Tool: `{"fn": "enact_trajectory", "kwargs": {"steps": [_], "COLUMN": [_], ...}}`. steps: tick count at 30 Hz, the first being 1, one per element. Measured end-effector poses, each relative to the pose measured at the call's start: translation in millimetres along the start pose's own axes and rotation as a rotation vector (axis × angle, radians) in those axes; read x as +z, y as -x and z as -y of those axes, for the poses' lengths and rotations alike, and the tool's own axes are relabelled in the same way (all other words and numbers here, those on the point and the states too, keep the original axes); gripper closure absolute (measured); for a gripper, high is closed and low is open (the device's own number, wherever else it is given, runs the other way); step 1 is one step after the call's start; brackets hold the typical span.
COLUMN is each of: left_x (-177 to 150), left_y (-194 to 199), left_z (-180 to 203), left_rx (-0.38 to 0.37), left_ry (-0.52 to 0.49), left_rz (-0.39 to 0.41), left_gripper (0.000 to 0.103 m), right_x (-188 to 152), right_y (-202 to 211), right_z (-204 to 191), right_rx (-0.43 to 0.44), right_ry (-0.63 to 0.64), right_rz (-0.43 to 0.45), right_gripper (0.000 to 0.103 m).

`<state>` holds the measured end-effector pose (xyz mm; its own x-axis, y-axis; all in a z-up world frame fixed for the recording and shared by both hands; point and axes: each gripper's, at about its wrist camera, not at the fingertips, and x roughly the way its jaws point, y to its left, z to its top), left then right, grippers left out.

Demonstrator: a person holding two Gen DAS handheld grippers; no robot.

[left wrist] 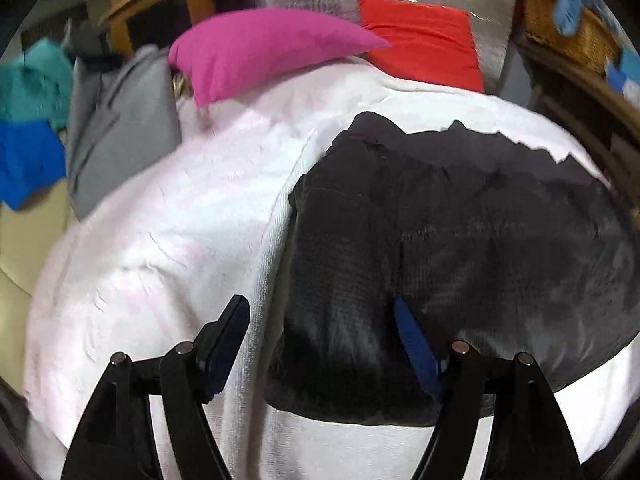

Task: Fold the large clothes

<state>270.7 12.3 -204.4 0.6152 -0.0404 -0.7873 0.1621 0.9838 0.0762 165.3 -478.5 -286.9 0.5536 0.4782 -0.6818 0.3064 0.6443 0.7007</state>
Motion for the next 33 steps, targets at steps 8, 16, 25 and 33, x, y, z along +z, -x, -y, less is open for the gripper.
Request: {"fn": "enact_trajectory", "kwargs": {"steps": [8,16,25,33], "left_x": [0,-2,-8,-31], "left_y": [2,5,55,177], "left_z": [4,8,2,15], "left_rx": [0.032,0.037,0.166,0.257], "left_ry": [-0.031,-0.033,0.031,0.039], "left_rz": [0.013,0.013,0.091,0.275], "left_gripper": [0.028,0.028,0.028,0.017], "right_x": [-7,-1,-45,-120], "right_y": [15,-11,65,127], "right_z": [-30,-12,-47,-140], "right_rx": [-0.031,-0.118,-0.321,-0.313], "right_ry": [0.177,0.111,0.145,0.354], "right_rz": [0.128,0.032,0.325,0.502], "right_gripper": [0.060,0.045,0.032,0.023]}}
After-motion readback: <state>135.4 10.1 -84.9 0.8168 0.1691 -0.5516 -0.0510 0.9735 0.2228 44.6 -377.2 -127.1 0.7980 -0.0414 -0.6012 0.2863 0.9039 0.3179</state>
